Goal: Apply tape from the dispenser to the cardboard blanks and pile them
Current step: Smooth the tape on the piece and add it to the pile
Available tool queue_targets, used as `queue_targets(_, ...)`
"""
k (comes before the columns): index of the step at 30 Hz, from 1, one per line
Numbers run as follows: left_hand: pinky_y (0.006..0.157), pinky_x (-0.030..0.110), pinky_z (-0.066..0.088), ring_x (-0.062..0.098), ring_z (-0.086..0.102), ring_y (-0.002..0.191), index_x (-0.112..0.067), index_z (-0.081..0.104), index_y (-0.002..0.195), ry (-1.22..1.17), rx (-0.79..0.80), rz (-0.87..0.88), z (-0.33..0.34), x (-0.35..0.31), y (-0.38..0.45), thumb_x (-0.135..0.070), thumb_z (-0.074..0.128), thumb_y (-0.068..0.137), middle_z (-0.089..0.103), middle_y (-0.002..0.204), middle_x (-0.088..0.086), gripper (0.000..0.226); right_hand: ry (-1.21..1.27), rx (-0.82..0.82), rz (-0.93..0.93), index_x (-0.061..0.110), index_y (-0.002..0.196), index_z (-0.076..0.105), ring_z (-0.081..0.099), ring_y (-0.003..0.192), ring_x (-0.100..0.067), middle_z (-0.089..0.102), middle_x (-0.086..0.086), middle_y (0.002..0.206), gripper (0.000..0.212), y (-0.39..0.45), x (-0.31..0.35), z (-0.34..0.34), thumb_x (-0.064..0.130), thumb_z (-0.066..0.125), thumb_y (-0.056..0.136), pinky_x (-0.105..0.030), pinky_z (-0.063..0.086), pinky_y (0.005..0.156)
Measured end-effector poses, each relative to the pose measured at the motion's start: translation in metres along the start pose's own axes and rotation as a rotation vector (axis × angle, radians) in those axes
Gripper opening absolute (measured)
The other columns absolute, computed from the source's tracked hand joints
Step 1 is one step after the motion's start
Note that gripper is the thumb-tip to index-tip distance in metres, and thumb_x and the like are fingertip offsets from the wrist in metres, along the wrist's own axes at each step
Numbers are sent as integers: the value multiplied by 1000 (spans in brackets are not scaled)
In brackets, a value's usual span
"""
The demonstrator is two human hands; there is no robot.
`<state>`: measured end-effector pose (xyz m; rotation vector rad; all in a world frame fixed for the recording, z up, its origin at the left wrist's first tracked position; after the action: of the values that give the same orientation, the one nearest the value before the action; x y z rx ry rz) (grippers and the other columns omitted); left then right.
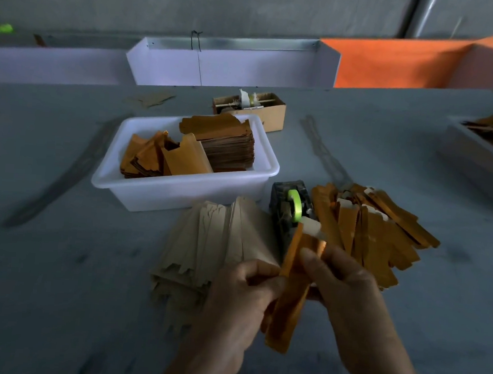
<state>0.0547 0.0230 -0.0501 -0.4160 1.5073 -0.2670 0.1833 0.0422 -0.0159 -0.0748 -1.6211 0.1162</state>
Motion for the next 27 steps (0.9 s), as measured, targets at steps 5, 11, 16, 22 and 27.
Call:
queue_targets(5, 41, 17, 34, 8, 46, 46, -12, 63, 78, -243, -225, 112, -35, -13, -7, -8, 61, 89, 60, 62, 5, 12, -205, -224, -80, 21, 79, 67, 56, 64, -18, 63, -1, 68, 9, 23, 13, -46, 24, 62, 86, -29, 46, 55)
queue_targets(11, 50, 27, 34, 11, 41, 44, -12, 62, 82, -345, -186, 94, -31, -16, 1, -12, 60, 90, 59, 63, 10, 8, -398, -68, -63, 29, 73, 63, 53, 50, -4, 61, 3, 61, 16, 44, 8, -28, 24, 61, 89, -16, 37, 48)
queue_targets(16, 38, 14, 34, 4, 44, 42, -11, 64, 79, -304, -153, 88, -14, -20, 6, -9, 61, 89, 57, 56, -1, 11, -419, -26, -21, 31, 70, 60, 58, 56, -4, 64, 8, 65, 17, 49, 3, -18, 29, 64, 87, -15, 38, 50)
queue_targets(22, 44, 15, 38, 0, 51, 45, -16, 64, 84, -157, -122, 90, 7, -19, 11, -18, 61, 91, 61, 58, -7, 8, -332, -31, 56, 26, 72, 65, 63, 56, -3, 67, 8, 60, 13, 52, -2, -15, 24, 66, 85, -18, 41, 55)
queue_targets(27, 43, 12, 38, -4, 50, 41, -15, 64, 86, -144, -122, 103, 8, -19, 11, -18, 60, 92, 58, 48, -13, 8, -72, -43, 129, 20, 78, 68, 67, 72, -14, 71, 2, 71, 11, 48, -9, -12, 21, 61, 87, -27, 48, 66)
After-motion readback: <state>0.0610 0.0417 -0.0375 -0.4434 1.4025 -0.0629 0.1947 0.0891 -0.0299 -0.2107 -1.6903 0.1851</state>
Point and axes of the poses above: each hand's wrist, its own y-axis towards the middle knuckle, its own z-axis out of the palm, x = y × z, the point moved 8 cm from there along y, towards the middle knuckle
